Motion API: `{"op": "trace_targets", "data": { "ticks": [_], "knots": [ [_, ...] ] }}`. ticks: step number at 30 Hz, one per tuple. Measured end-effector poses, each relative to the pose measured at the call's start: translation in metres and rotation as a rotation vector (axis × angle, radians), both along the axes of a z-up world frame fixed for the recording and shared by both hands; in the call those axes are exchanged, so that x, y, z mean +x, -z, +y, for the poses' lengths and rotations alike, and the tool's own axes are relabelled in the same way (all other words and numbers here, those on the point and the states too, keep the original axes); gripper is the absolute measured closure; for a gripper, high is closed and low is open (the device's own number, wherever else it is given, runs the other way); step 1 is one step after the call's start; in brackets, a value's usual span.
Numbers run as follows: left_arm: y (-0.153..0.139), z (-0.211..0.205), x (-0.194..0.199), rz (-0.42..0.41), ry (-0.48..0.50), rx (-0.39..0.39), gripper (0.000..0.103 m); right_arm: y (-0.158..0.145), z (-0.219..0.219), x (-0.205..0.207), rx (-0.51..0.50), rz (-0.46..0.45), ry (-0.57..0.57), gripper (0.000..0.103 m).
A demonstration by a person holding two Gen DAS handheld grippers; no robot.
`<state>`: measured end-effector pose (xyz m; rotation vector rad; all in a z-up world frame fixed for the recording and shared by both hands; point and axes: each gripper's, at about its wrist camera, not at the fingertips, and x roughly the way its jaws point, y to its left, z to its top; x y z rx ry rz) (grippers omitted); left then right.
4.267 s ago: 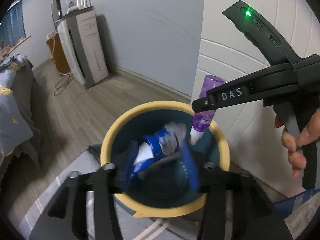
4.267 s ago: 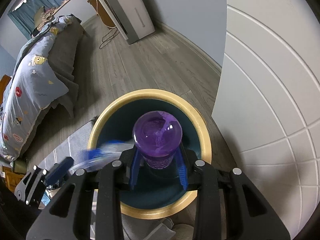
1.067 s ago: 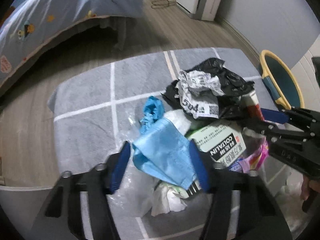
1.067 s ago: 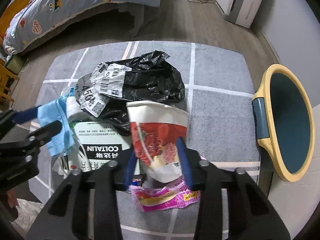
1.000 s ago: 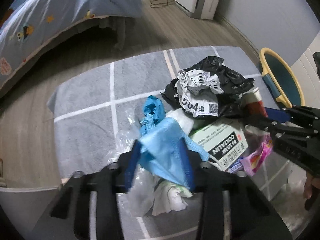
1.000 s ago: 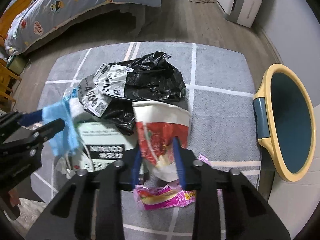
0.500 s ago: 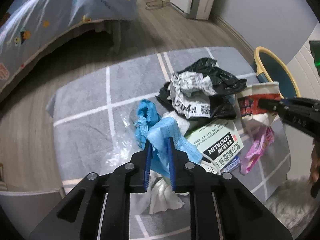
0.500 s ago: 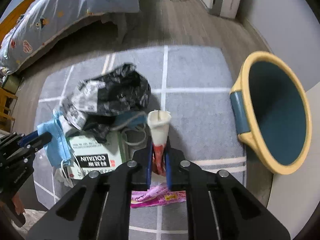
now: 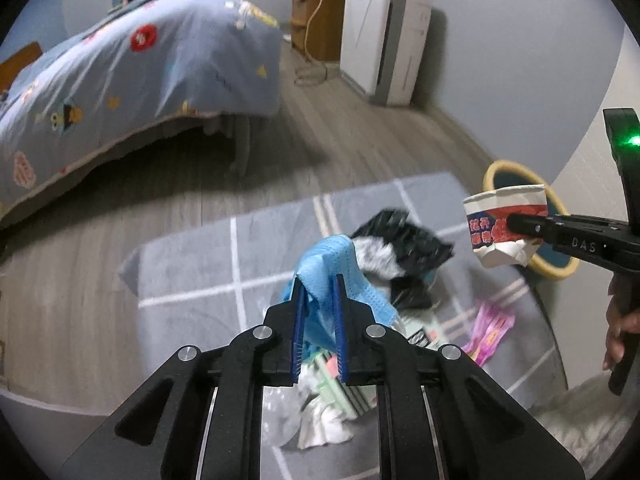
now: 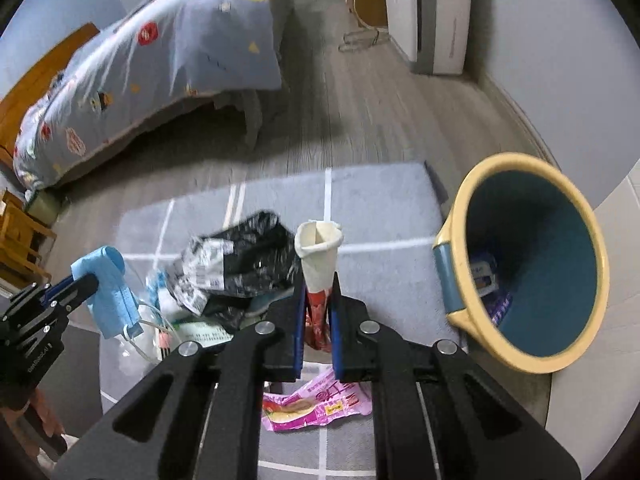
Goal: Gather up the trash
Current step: 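Carry mask and cup over the wastebasket and open both tools to drop them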
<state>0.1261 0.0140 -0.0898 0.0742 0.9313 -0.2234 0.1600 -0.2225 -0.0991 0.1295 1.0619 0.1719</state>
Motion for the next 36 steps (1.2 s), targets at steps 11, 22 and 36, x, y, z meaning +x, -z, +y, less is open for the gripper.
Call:
{"op": "trace_targets", "data": {
  "ticks": [11, 22, 36],
  "knots": [
    [-0.017, -0.051, 0.007, -0.07, 0.07, -0.015, 0.089, -0.024, -0.044, -0.005, 0.022, -0.062, 0.07, 0.093],
    [-0.007, -0.104, 0.013, -0.06, 0.137, -0.006, 0.089, -0.033, -0.081, -0.005, 0.027, -0.079, 0.092, 0.093],
    [-0.021, -0.133, 0.023, -0.083, 0.161, -0.037, 0.089, -0.08, -0.137, 0.001, 0.029, -0.15, 0.061, 0.093]
  ]
}}
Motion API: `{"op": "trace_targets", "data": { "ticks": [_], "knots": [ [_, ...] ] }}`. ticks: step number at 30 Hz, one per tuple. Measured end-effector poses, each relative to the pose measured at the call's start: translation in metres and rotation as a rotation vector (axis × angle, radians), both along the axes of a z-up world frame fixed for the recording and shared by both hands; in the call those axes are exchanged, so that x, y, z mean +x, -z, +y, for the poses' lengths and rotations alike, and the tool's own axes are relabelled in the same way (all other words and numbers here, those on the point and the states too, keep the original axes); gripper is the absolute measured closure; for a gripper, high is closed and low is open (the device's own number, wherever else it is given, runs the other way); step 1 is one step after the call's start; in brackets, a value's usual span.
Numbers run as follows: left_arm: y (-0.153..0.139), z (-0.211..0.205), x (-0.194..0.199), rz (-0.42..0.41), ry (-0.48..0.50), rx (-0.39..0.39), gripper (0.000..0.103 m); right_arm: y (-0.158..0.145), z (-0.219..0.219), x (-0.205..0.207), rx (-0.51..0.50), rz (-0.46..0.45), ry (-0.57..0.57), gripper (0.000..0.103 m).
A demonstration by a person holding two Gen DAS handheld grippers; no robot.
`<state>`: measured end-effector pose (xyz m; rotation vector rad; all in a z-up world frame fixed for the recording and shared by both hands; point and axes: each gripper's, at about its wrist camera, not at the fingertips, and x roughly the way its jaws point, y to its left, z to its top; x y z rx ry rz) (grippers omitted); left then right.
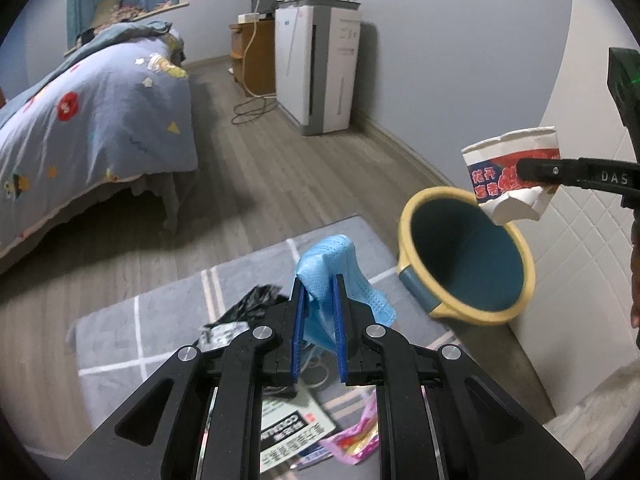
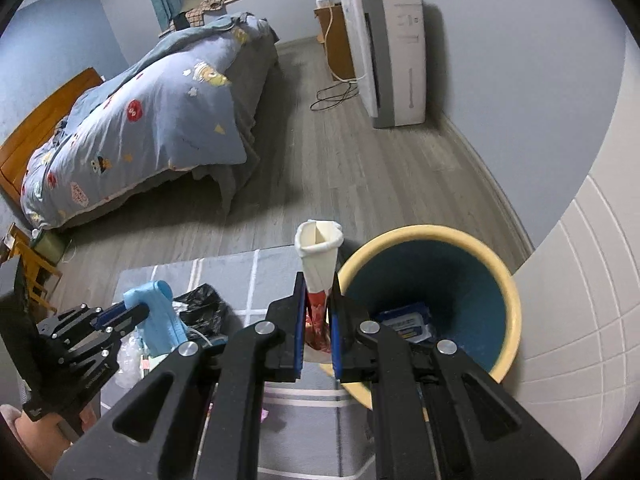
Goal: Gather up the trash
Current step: 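Carry mask and cup over the wastebasket and open both tools to drop them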
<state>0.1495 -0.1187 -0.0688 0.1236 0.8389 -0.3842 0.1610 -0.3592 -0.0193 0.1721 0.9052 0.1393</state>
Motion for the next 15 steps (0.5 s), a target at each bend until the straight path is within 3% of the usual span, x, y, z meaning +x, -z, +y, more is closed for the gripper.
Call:
{"op": "trace_targets", "data": {
  "ticks": [8, 15],
  "knots": [
    [-0.011, -0.045, 0.007, 0.001, 0.081, -0.025, 0.089, 0.003, -0.041, 0.004, 0.007, 0.017, 0.064, 0.093],
    [-0.006, -0.087, 0.01, 0.017, 0.168, -0.011, 0.089, 0.017, -0.07, 0.008, -0.107, 0.052, 0.113, 0.093]
  ]
}}
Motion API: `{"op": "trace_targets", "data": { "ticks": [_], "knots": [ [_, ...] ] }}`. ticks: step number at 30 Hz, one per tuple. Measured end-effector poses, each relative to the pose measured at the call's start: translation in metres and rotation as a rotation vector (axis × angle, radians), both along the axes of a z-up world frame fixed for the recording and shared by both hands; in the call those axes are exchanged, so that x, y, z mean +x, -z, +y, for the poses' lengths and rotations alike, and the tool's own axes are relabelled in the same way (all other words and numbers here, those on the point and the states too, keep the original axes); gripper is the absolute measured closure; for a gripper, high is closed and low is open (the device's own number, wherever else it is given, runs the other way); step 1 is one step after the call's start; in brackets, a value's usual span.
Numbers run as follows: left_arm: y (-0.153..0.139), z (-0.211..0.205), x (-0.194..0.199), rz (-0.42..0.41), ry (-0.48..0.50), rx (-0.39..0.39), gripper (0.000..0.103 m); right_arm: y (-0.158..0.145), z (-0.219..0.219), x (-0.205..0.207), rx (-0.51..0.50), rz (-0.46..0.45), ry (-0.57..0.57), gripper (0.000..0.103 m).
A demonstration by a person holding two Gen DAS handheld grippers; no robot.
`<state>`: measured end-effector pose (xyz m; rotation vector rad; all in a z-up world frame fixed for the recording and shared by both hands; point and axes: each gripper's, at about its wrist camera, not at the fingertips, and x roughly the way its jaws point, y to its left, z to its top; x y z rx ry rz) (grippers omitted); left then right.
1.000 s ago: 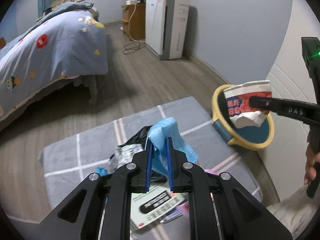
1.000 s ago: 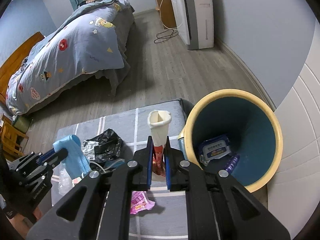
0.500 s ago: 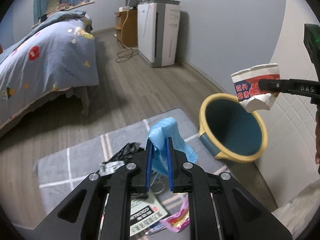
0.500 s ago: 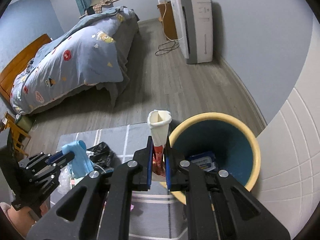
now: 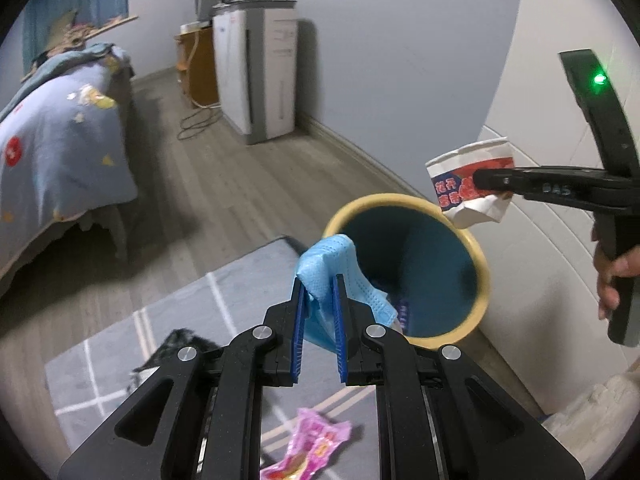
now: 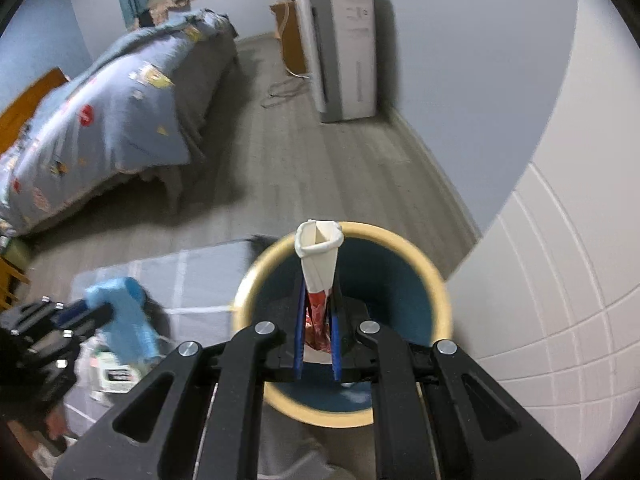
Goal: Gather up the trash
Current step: 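Carry mask and cup over the wastebasket and open both tools to drop them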
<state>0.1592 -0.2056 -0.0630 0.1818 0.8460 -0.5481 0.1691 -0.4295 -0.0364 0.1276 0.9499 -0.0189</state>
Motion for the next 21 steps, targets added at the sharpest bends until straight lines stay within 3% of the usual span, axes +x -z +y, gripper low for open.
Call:
{"op": "trace_targets", "data": {
  "ticks": [5, 12, 21],
  "knots": [
    [0.013, -0.022, 0.005, 0.007, 0.021, 0.035, 0.089, 0.019, -0.021, 0.005, 0.019, 0.042, 0.031, 0.093],
    [0.022, -0.045, 0.02, 0.032, 0.02, 0.021, 0.089, 0.049, -0.051, 0.013, 0.068, 0.116, 0.1, 0.093],
    [0.045, -0.075, 0.034, 0.073, 0.031, 0.049, 0.089, 0.069, -0.041, 0.02, 0.04, 0.175, 0.079, 0.093]
  ]
}}
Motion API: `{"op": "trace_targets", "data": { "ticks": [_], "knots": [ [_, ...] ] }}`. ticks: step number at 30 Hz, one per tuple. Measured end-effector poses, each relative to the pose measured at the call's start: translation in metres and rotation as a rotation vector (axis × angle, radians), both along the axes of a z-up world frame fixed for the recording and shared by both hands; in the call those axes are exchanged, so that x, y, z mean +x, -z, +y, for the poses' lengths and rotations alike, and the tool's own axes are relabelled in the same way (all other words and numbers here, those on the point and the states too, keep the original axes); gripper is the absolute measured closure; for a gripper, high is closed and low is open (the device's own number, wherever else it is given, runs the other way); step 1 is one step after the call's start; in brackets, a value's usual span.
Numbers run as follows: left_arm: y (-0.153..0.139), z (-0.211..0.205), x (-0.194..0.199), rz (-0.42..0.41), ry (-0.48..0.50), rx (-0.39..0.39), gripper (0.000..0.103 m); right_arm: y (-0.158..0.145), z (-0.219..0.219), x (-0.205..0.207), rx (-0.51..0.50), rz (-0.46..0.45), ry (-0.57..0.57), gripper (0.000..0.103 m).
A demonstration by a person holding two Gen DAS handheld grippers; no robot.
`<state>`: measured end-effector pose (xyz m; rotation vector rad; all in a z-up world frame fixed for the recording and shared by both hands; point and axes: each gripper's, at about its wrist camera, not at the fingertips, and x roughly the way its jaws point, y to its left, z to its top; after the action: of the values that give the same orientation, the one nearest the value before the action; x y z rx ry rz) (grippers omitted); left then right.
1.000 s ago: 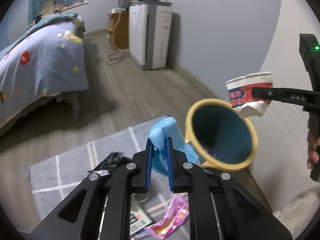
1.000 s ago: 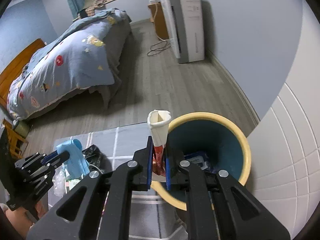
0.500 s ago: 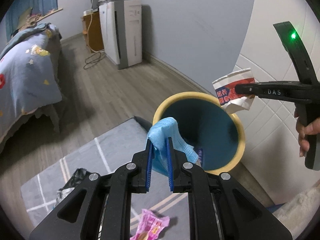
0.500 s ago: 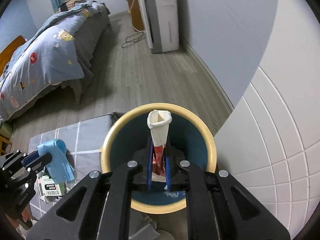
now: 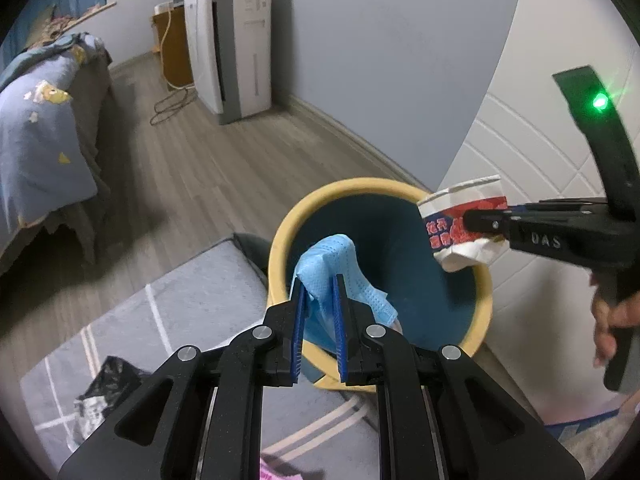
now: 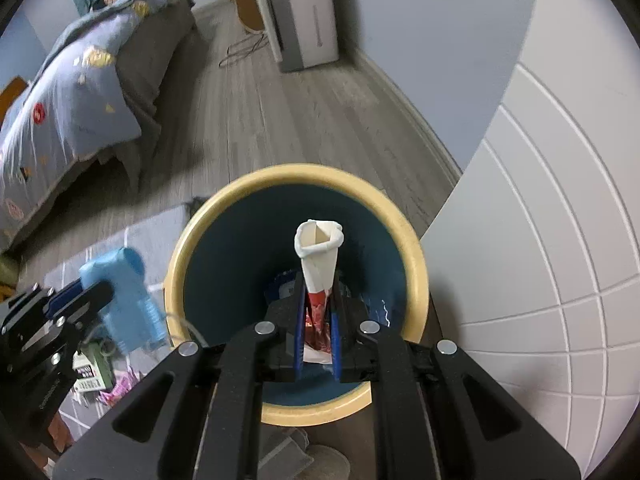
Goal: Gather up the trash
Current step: 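Carry mask and cup over the wastebasket and open both tools to drop them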
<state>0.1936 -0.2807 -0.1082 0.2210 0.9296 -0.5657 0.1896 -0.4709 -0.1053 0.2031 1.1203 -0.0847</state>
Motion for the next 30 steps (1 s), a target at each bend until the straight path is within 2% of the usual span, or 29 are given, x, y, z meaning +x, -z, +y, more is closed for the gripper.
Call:
{"op": "trace_targets", "data": {
  "ticks": [5, 13, 22, 23, 28, 29, 30],
  "knots": [
    [0.014, -0.011, 0.012, 0.01, -0.007, 0.043, 0.089, 0.007, 0.003, 0.004, -0.002, 0.024, 0.006, 0.093],
    [0.013, -0.026, 0.018, -0.017, 0.004, 0.046, 0.089, 0.019, 0.006, 0.009, -0.036, 0.071, -0.018, 0.093],
    [0.015, -0.024, 0.018, -0.03, -0.002, 0.047, 0.078, 0.018, 0.013, 0.008, -0.04, 0.057, -0.028, 0.093],
    [0.014, -0.024, 0.018, -0.031, -0.005, 0.049, 0.077, 0.017, 0.013, 0.007, -0.041, 0.055, -0.03, 0.093],
    [0.013, -0.015, 0.018, -0.044, -0.03, 0.049, 0.056, 0.018, 0.016, 0.008, -0.027, 0.063, -0.027, 0.091],
    [0.012, -0.013, 0.018, -0.045, -0.038, 0.049, 0.054, 0.017, 0.017, 0.008, -0.026, 0.065, -0.027, 0.086],
    [0.012, -0.01, 0.018, -0.044, -0.048, 0.048, 0.051, 0.016, 0.018, 0.008, -0.025, 0.065, -0.027, 0.074]
  ]
}}
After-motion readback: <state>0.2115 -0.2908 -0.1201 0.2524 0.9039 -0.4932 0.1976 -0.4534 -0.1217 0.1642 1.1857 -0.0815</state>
